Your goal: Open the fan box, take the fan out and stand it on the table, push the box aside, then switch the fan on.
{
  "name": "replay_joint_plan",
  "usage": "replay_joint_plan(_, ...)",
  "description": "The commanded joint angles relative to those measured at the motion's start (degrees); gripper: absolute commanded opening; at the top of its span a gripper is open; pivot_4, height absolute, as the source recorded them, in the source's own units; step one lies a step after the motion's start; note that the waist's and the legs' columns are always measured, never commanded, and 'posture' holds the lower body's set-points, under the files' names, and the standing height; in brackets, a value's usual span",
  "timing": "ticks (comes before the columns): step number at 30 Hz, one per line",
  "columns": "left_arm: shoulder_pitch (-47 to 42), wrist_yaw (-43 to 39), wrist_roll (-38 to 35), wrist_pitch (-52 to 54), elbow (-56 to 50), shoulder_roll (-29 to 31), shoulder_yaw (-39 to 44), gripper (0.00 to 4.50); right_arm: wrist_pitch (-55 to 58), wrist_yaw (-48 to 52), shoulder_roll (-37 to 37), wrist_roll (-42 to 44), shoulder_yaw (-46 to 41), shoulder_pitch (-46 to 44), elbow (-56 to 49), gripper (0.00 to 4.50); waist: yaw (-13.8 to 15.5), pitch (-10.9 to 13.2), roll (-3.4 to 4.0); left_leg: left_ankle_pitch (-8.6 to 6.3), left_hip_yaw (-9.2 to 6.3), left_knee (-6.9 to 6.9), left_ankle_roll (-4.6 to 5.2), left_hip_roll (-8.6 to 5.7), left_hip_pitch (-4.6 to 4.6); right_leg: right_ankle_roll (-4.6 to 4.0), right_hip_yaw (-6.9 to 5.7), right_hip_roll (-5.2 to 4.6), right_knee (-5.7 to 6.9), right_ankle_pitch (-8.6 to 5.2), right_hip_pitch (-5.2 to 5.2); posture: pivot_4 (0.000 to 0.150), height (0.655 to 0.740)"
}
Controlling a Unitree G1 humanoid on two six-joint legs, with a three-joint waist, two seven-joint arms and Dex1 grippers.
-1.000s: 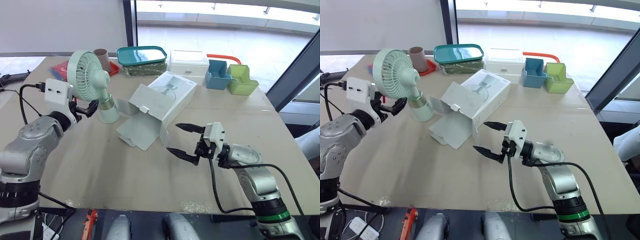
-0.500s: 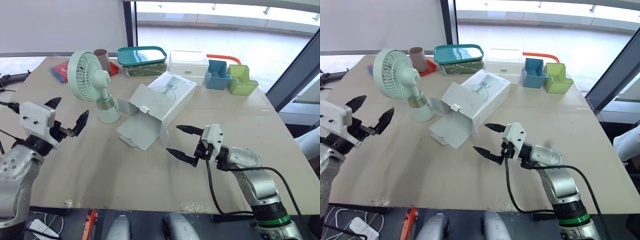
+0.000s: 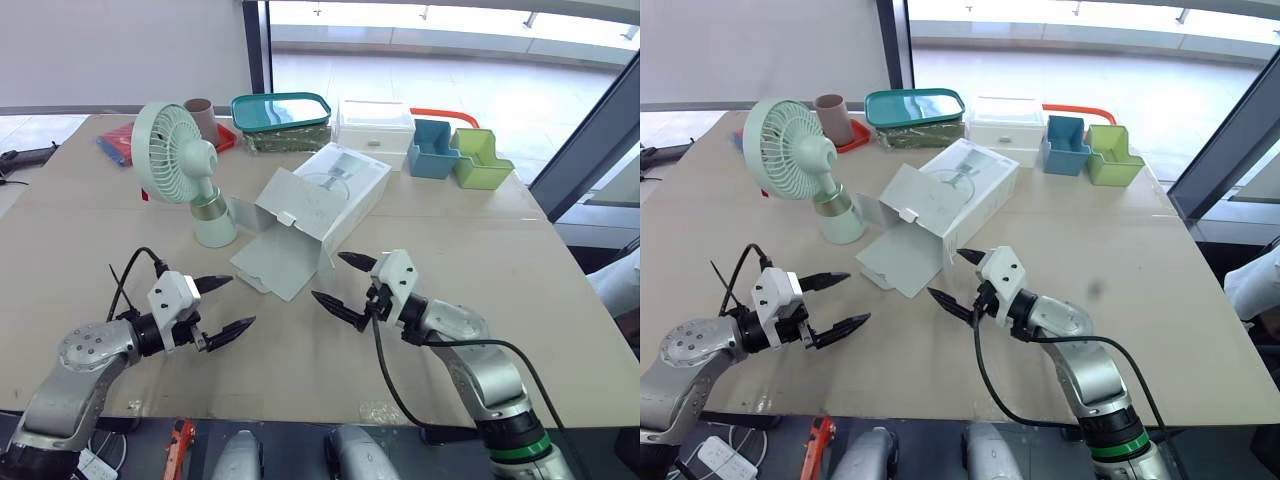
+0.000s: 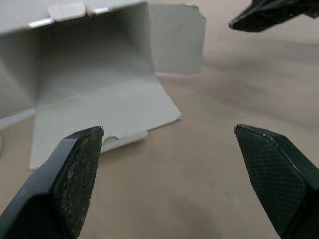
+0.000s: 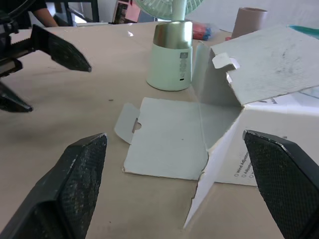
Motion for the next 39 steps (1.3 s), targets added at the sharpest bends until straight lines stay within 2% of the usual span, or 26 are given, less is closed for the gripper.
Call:
replay_joint_plan(1,-1.3,-2.2,0.1,-2.1,1.8,-0.1,0.2,4.46,1.5,-2.9,1.0,-1.0,0.0,-0.6,-2.9,4.50,0.0,0.0,0.00,0.00,-0.01,0.00,0.01,0.01,-0.02,-0.01,-0.01,0.00,0.00,0.00,-0.01,0.150,0.7400)
replay_joint_plan(6,-3.0,-5.3,1.6,-4.4,3.3,-0.3,-2.1,4.46,4.8,-8.3,3.9,-3.7,1.2,-1.1,-3.2,4.50,0.0,0.0,0.00,-0.02,-0.01,-0.02,0.03,0.01,-0.02,-0.01,0.00,-0.01,0.00,-0.02,-0.02,0.150,0.7400)
replay_joint_plan(18,-4.8,-2.6,0.3,-1.4,0.3,-3.7,-3.1,4.46,16.9,-21.6,13.3,-8.0,1.4,-8.5,-0.3,4.50,-0.1,0.0,0.00,-0.01,-0.05,-0.05,0.02,0.04,-0.03,-0.04,-0.04,0.01,0.01,0.00,-0.05,0.150,0.7400)
replay_joint_plan(32,-5.3,-0.4,0.2,1.8,-2.0,-5.3,-3.3,4.46,23.4,-28.2,17.8,-11.4,0.8,-11.6,3.8,4.50,-0.1,0.0,0.00,-0.01,-0.06,-0.08,0.02,0.01,-0.05,-0.04,-0.04,-0.01,0.00,0.00,-0.08,0.150,0.7400)
replay_joint_plan(33,-5.0,-0.4,0.2,2.0,-2.2,-5.4,-3.2,4.50,23.2,-28.5,18.1,-11.3,0.4,-11.7,4.0,3.98,-0.1,0.0,0.00,-0.01,-0.07,-0.08,0.02,0.01,-0.05,-0.04,-0.04,-0.01,0.00,0.00,-0.08,0.150,0.7400)
replay_joint_plan(35,-4.8,-0.3,0.3,2.1,-2.5,-5.6,-3.1,4.50,23.0,-28.8,18.5,-11.1,-0.1,-11.9,4.3,3.58,-0.1,0.0,0.00,-0.01,-0.06,-0.09,0.02,0.01,-0.05,-0.04,-0.04,-0.01,0.00,0.00,-0.08,0.150,0.7400)
replay_joint_plan(36,-4.7,-0.1,0.3,2.3,-2.6,-5.7,-3.1,4.50,23.0,-28.7,18.4,-11.1,0.0,-12.0,4.3,2.96,-0.1,0.0,0.00,-0.01,-0.06,-0.09,0.02,0.01,-0.05,-0.03,-0.04,-0.01,0.00,0.00,-0.08,0.150,0.7400)
replay_joint_plan(37,-4.7,0.0,0.3,2.5,-2.7,-5.8,-3.2,4.50,23.1,-28.6,18.3,-11.2,0.0,-12.0,4.4,2.81,-0.1,0.0,0.00,-0.01,-0.07,-0.10,0.02,0.01,-0.05,-0.03,-0.04,-0.01,0.00,0.00,-0.08,0.150,0.7400)
replay_joint_plan(38,-4.8,0.2,0.3,2.6,-2.8,-5.9,-3.2,4.50,23.1,-28.7,18.3,-11.1,-0.1,-12.0,4.5,2.26,-0.1,0.0,0.00,-0.01,-0.07,-0.11,0.02,0.01,-0.05,-0.03,-0.03,-0.01,0.00,0.00,-0.08,0.150,0.7400)
replay_joint_plan(39,-4.8,0.4,0.1,2.8,-2.9,-6.0,-3.2,4.50,23.1,-28.9,18.3,-11.2,-0.2,-12.0,4.5,2.00,-0.1,0.0,0.00,-0.01,-0.06,-0.11,0.02,0.01,-0.05,-0.04,-0.03,-0.01,0.00,0.00,-0.08,0.150,0.7400)
